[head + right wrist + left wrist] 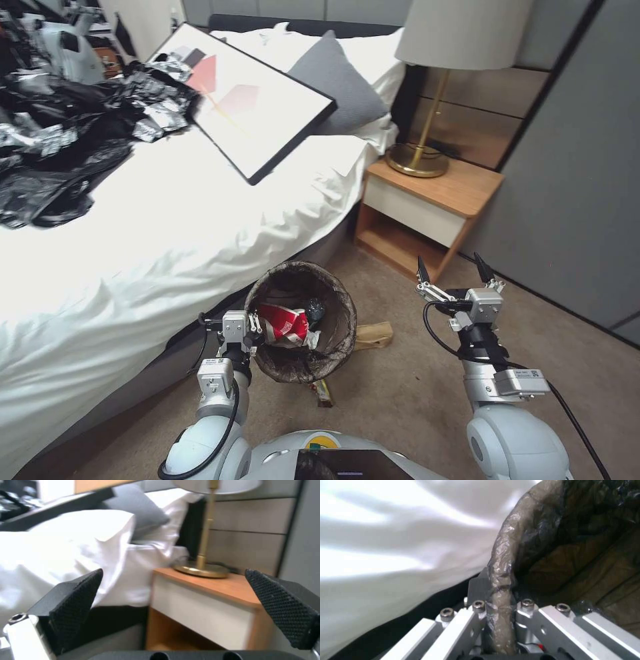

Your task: Pick up the trash bin, then pick up the garbage from the floor and place it into the trash bin.

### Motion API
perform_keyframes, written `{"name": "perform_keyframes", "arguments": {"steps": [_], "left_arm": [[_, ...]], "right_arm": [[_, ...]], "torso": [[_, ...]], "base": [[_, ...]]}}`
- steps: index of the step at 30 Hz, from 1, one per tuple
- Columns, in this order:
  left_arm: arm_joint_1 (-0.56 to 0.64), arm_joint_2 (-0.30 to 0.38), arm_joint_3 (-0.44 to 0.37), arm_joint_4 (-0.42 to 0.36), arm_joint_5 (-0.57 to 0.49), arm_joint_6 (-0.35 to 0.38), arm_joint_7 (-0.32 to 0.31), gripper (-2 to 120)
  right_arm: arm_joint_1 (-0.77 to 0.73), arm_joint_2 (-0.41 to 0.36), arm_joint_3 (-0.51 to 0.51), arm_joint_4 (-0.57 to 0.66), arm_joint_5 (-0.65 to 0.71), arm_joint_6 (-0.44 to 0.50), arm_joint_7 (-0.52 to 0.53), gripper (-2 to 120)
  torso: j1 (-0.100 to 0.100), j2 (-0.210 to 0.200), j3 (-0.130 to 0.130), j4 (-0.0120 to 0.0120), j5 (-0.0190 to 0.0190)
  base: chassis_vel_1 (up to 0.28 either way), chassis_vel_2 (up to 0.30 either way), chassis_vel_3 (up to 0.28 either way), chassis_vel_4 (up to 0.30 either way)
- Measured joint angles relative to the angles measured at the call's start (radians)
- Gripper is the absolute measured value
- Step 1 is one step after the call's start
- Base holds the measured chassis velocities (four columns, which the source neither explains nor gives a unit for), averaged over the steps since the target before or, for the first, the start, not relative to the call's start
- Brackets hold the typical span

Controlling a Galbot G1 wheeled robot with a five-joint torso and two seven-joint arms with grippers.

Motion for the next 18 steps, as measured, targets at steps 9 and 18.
{"name": "perform_keyframes", "arguments": {"steps": [9, 18], "left_arm": [[0.000, 0.000, 0.000, 0.000, 0.000, 0.000, 0.000, 2], [0.000, 0.000, 0.000, 0.000, 0.000, 0.000, 0.000, 2]], "right_arm": [[0.020, 0.001, 0.000, -0.010, 0.008, 0.008, 0.009, 100], [0.021, -0.004, 0.002, -0.013, 0.008, 0.004, 0.007, 100]], "torso": [[0.000, 0.000, 0.000, 0.0006, 0.0000], [0.000, 0.000, 0.000, -0.0002, 0.0000]], "base": [[0.115, 0.109, 0.123, 0.114], [0.017, 0.015, 0.015, 0.024]]}}
